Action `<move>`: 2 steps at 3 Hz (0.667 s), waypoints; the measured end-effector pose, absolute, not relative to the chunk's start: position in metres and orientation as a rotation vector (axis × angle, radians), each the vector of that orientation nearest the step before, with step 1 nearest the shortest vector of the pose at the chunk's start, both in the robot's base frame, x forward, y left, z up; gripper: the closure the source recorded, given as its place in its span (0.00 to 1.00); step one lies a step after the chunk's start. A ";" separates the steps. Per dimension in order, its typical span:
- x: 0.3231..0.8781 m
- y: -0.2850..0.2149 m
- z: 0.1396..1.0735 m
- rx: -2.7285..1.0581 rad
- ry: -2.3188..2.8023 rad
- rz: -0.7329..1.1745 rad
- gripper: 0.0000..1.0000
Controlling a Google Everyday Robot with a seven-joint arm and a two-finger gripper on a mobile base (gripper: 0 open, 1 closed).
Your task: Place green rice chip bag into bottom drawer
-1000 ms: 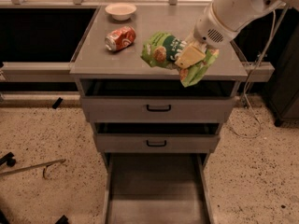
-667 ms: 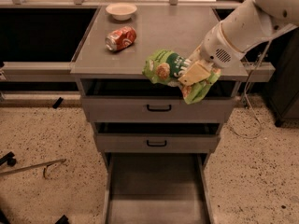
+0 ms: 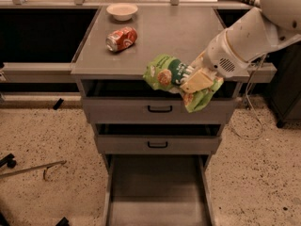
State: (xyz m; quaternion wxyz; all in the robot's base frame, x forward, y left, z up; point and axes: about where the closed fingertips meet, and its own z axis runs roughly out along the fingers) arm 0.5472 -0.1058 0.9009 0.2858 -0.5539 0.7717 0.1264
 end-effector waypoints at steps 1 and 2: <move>0.512 -0.106 0.887 -1.440 2.013 0.330 1.00; 0.485 -0.128 0.816 -1.389 2.020 0.352 1.00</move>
Offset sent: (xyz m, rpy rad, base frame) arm -0.1116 -0.0558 -0.2211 0.0910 0.0283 -0.0682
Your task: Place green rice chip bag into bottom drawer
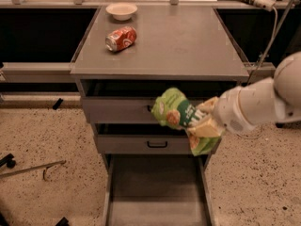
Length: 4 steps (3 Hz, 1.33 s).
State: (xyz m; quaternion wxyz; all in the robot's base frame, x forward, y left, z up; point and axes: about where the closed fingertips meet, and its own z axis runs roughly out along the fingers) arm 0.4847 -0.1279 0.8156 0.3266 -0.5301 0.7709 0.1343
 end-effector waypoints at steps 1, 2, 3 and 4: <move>0.465 -0.143 0.712 -1.384 2.084 0.496 1.00; 0.464 -0.143 0.712 -1.384 2.084 0.496 1.00; 0.460 -0.136 0.712 -1.373 2.050 0.456 1.00; 0.454 -0.117 0.663 -1.326 1.998 0.496 1.00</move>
Offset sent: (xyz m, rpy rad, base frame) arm -0.0169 -0.0150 -0.0795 0.0276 0.0839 0.0080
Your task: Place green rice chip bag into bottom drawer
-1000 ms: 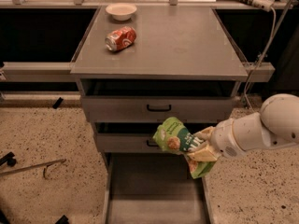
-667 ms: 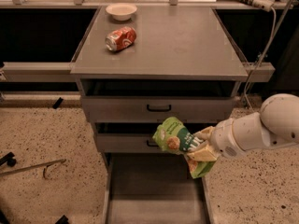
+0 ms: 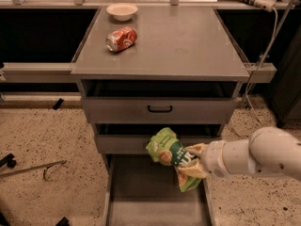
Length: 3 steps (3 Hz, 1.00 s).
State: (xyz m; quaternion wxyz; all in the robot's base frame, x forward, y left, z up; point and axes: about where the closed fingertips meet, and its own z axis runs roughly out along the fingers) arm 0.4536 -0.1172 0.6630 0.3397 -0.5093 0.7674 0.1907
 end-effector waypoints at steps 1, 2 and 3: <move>0.458 -0.086 0.582 -1.321 1.918 0.547 1.00; 0.468 -0.070 0.509 -1.290 1.885 0.580 1.00; 0.453 -0.057 0.477 -1.255 1.904 0.674 1.00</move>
Offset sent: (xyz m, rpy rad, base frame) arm -0.0040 0.0899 -0.3483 0.3516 0.1439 0.0106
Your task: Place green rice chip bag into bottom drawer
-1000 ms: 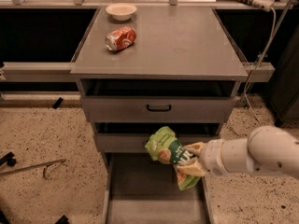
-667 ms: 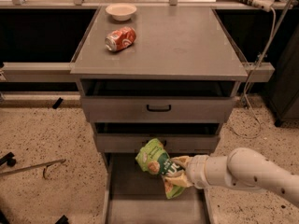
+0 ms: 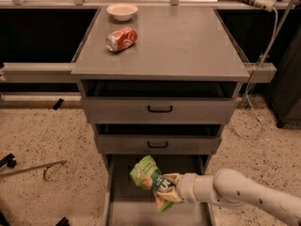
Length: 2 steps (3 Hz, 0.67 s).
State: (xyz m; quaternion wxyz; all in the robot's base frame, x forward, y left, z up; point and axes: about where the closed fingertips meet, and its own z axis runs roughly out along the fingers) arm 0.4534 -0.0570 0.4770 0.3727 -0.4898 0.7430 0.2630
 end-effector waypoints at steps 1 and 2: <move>0.453 -0.057 0.477 -1.255 1.904 0.674 1.00; 0.457 -0.052 0.447 -1.259 1.907 0.706 1.00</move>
Offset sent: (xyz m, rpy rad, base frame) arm 0.0110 0.0099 -0.0804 0.0308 0.0540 0.0305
